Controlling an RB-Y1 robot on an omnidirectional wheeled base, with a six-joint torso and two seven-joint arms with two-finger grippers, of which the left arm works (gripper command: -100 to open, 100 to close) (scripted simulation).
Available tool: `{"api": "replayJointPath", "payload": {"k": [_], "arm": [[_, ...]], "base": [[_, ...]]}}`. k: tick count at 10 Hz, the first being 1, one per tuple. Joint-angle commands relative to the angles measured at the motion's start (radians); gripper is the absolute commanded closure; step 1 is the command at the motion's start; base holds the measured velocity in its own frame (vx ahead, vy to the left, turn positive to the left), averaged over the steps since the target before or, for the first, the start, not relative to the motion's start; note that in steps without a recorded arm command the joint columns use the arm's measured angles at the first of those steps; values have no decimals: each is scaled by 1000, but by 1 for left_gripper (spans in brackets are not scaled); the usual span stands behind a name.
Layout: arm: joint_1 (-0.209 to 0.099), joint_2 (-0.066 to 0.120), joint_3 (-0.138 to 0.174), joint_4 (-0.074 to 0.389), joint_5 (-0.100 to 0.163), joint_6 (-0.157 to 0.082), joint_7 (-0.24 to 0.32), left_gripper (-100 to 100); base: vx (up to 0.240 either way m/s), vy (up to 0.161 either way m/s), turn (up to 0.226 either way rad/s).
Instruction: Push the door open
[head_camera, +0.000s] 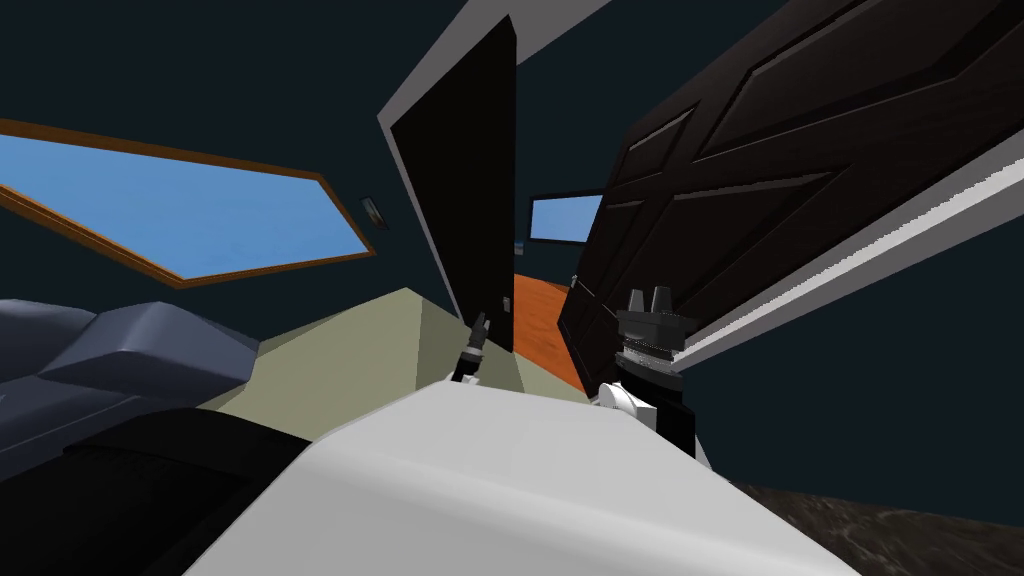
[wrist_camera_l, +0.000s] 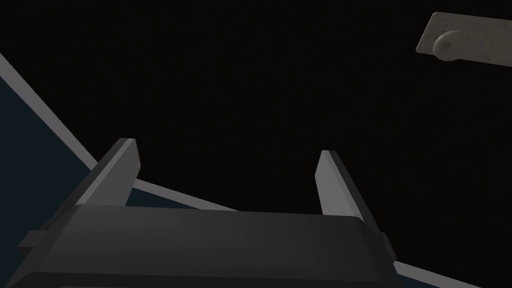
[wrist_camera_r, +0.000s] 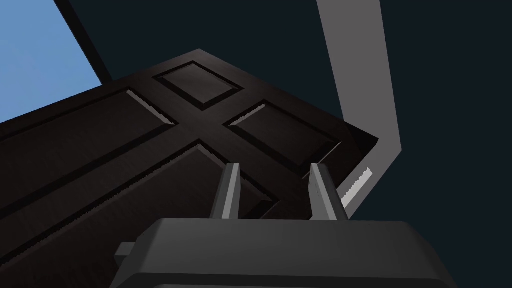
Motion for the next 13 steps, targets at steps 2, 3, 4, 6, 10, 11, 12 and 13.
{"api": "replayJointPath", "payload": {"k": [2,3,4,6,10,11,12,13], "arm": [[-24,-1,-12,78,-6,-7,7,-100],[-32,-1,-17,107,-8,-10,10,-100],[-40,-2,-22,137,-10,-12,13,-100],[-56,-3,-31,192,-15,-16,18,-100],[-87,-8,-48,296,-23,-23,27,-100],[-94,-9,-53,321,-25,-25,30,-100],[-100,-10,-57,344,-27,-27,32,-100],[-100,-10,-57,344,-27,-27,32,-100]], "base": [[64,76,-85],[84,74,-93],[87,87,-83],[74,92,-76],[88,73,-76],[81,81,-88],[73,81,-77],[48,59,-10]]}}
